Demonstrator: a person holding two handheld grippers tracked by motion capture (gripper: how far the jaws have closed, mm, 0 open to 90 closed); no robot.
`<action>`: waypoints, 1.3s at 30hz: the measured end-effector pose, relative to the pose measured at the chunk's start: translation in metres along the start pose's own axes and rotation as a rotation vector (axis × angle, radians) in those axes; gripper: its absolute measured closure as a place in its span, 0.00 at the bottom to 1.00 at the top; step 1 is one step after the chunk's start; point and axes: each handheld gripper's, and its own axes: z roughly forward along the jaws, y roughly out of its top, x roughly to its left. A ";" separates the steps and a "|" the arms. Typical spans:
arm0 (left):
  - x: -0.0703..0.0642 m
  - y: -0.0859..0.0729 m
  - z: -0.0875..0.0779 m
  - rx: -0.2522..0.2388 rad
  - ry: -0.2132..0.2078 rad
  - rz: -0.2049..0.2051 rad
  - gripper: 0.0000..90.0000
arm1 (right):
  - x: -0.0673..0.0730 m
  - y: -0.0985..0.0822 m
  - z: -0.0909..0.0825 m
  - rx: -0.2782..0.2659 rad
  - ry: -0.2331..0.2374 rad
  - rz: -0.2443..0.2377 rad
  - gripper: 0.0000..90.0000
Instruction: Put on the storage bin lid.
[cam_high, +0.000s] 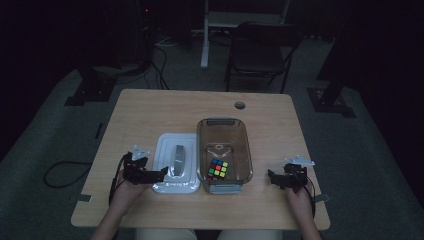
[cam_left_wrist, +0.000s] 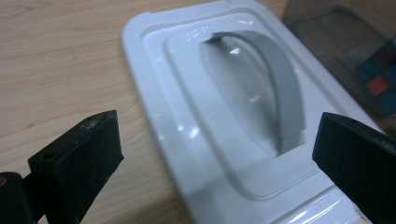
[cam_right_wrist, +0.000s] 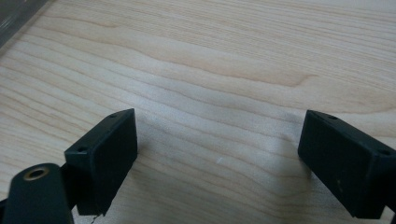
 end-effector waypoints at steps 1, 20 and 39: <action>-0.002 0.001 0.001 -0.002 -0.004 0.003 0.02 | 0.000 0.000 0.000 0.000 0.000 0.000 0.13; -0.028 0.015 0.029 -0.023 -0.060 0.057 0.21 | 0.000 0.000 0.000 0.000 0.000 0.000 0.13; -0.031 0.017 0.060 0.009 -0.056 0.049 0.55 | 0.000 0.000 0.000 0.000 0.000 0.000 0.13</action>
